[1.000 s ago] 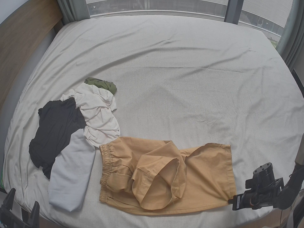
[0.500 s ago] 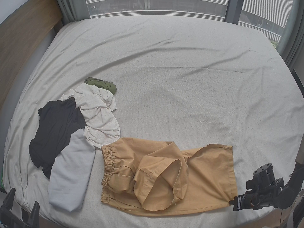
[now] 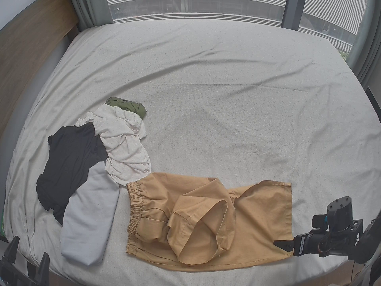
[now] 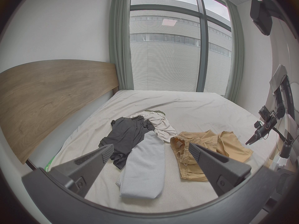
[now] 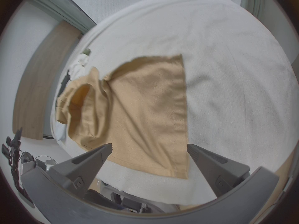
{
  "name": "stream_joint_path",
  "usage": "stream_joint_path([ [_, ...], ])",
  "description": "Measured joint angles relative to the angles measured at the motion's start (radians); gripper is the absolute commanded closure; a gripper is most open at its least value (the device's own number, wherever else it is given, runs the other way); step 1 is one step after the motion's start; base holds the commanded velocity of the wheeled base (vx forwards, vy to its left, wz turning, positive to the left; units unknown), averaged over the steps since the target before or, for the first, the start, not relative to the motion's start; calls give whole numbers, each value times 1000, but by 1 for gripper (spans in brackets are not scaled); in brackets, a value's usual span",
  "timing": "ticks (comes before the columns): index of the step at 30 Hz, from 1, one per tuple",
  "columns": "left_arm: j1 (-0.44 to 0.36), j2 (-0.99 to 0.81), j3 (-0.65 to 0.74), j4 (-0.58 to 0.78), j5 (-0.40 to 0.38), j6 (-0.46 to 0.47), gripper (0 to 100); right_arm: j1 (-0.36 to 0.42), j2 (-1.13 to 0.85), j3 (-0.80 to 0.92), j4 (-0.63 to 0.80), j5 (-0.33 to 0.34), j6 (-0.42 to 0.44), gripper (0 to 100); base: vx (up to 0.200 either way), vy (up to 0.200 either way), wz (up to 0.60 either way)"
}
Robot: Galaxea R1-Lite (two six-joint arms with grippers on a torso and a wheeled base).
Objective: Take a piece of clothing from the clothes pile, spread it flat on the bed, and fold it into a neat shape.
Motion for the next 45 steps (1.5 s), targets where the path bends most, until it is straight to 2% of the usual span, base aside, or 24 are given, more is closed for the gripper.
stream_joint_path([
  [5,0,0,0,0,0,0,0,55,-74,0,-50,11,0,0,0,0,0],
  [14,0,0,0,0,-1,0,0,155,-94,0,-168,48,1,0,0,0,0],
  [30,0,0,0,0,-1,0,0,296,164,-77,-477,77,1,0,0,0,0],
  [36,0,0,0,0,0,0,0,343,255,-139,-494,116,2,0,0,0,0],
  [45,0,0,0,0,0,0,0,376,327,-254,-484,124,19,0,0,0,0],
])
